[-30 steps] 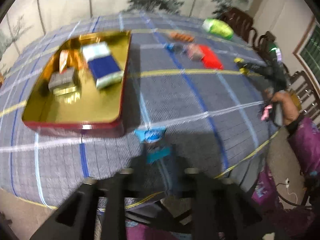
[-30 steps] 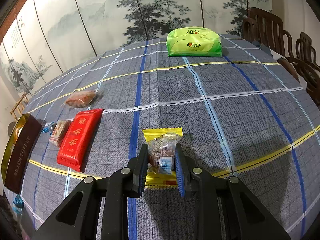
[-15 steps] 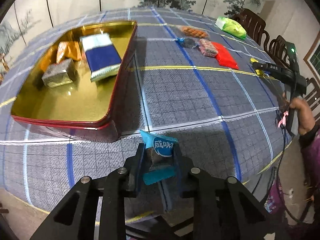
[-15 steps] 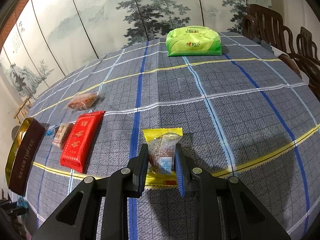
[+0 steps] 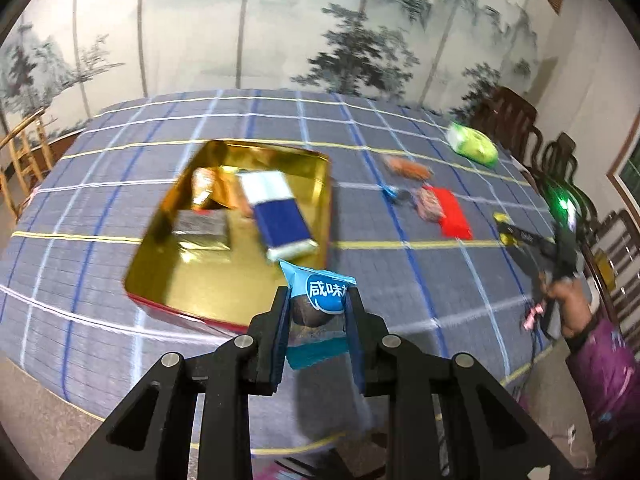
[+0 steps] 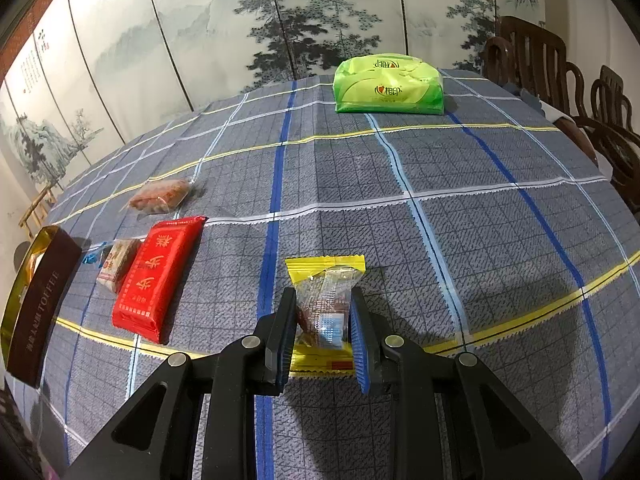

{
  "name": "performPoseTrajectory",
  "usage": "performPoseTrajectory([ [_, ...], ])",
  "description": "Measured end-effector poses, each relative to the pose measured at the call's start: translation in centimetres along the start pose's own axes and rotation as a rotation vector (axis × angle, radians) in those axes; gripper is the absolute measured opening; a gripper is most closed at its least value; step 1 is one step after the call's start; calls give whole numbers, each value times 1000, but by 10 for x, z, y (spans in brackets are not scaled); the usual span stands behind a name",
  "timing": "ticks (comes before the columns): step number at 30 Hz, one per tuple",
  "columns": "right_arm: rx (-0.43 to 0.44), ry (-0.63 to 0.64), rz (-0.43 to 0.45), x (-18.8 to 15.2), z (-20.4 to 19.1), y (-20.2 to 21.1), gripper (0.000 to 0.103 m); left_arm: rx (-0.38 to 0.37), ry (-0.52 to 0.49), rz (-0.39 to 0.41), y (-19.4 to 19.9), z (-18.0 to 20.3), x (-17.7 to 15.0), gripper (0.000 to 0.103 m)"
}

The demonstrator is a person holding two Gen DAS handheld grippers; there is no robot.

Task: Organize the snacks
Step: 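Carry the teal candy packet over the tin with the left gripper, then lower the teal candy packet into the tin and open the left gripper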

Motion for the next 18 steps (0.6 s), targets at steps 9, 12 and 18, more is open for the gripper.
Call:
performPoseTrajectory([
  [9, -3, 1, 0, 0, 0, 0, 26, 105, 6, -7, -24, -47, 14, 23],
  [12, -3, 1, 0, 0, -1, 0, 26, 159, -12, -9, -34, -58, 16, 23],
  [18, -7, 3, 0, 0, -1, -1, 26, 205, -9, -15, -48, -76, 18, 23],
])
Point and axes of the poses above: each gripper's, at about its wrist camera, not at the fingertips, and y roughly against the way its jaws point, z to its right, x to its top, the point moved 9 cm from there along -y, roughly the way its jaws point, and after that the axes turned 3 degrees about -x, right-handed, at the moved point
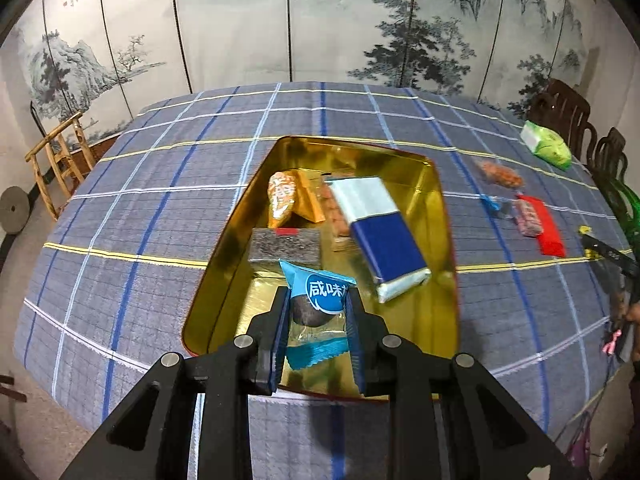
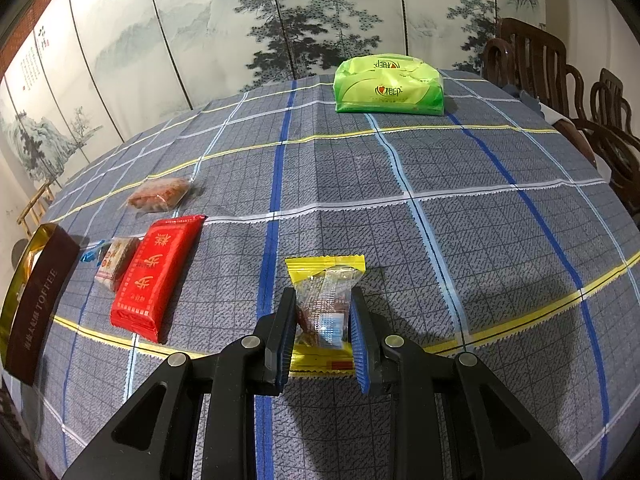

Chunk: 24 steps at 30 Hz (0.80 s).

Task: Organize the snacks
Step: 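Lower the teal candy packet into the tin and open the left gripper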

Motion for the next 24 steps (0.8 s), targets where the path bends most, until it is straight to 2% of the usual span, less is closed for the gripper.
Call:
performPoseTrajectory([
  [12, -6, 4, 0, 0, -2, -1, 26, 79, -29, -2, -16, -16, -1, 23],
  [24, -24, 17, -1, 0, 0, -2, 26, 98, -42, -17, -27, -21, -6, 24],
])
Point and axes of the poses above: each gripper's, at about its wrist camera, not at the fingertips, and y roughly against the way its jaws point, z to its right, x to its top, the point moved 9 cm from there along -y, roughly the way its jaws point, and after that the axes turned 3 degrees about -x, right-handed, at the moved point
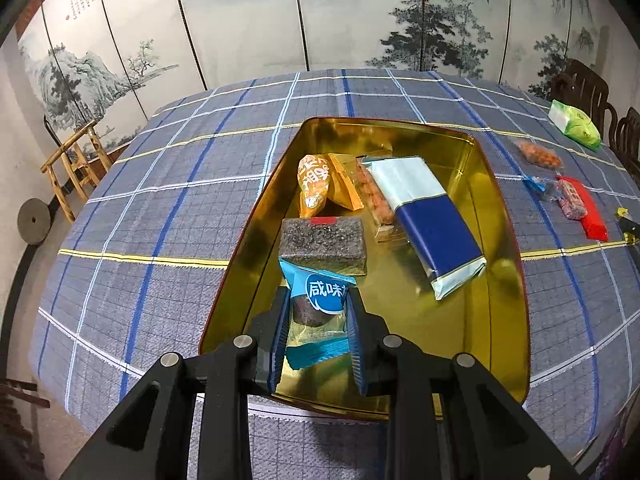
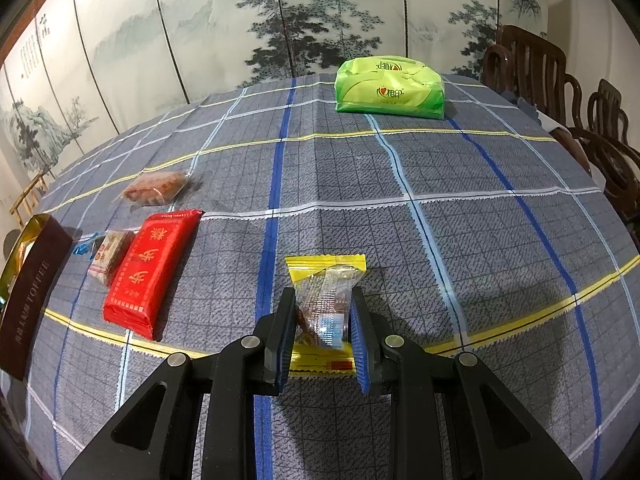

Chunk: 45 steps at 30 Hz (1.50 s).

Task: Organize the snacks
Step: 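Lower the teal candy packet into the tin and open the left gripper, then carry the yellow-wrapped packet into the tin and open the right gripper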

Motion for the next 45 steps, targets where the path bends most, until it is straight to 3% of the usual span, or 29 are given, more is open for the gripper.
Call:
performPoseTrajectory([
  [15, -5, 3, 0, 0, -2, -1, 26, 45, -5, 20, 1, -5, 2, 26],
  [21, -6, 3, 0, 0, -3, -2, 26, 70, 14, 45, 13, -6, 0, 41],
  [27, -17, 16, 0, -1, -1, -1, 26, 85, 30, 77, 34, -3, -1, 48],
  [45, 77, -6, -11, -30, 3, 26, 26, 79, -2, 114, 75, 22, -8, 52],
])
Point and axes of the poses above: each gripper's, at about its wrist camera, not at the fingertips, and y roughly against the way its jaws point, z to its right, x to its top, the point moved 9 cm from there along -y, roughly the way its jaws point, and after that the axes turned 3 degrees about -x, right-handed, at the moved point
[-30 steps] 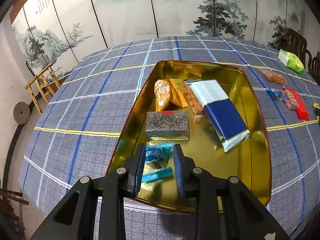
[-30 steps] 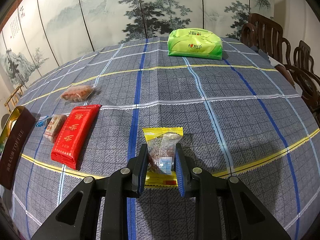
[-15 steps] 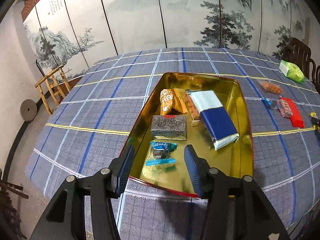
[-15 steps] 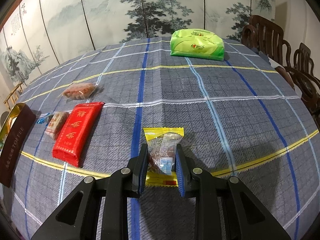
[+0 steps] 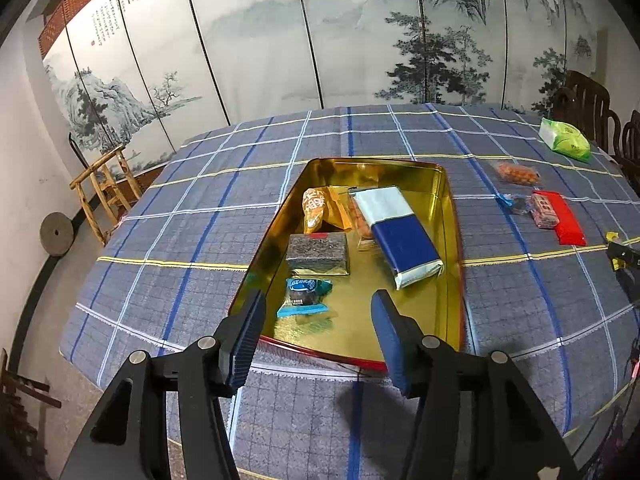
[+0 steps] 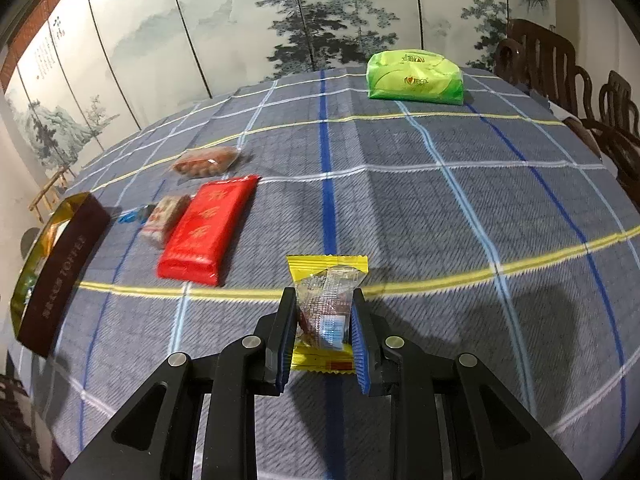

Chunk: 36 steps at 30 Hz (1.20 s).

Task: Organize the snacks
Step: 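Carry the yellow-wrapped packet into the tin and open the right gripper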

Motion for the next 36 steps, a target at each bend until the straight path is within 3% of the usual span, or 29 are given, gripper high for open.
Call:
performPoseTrajectory([
  [18, 103, 67, 39, -9, -11, 60, 26, -19, 4, -20, 8, 3, -21, 58],
  [36, 286, 268, 66, -18, -132, 144, 26, -2, 62, -37, 12, -32, -33, 61],
])
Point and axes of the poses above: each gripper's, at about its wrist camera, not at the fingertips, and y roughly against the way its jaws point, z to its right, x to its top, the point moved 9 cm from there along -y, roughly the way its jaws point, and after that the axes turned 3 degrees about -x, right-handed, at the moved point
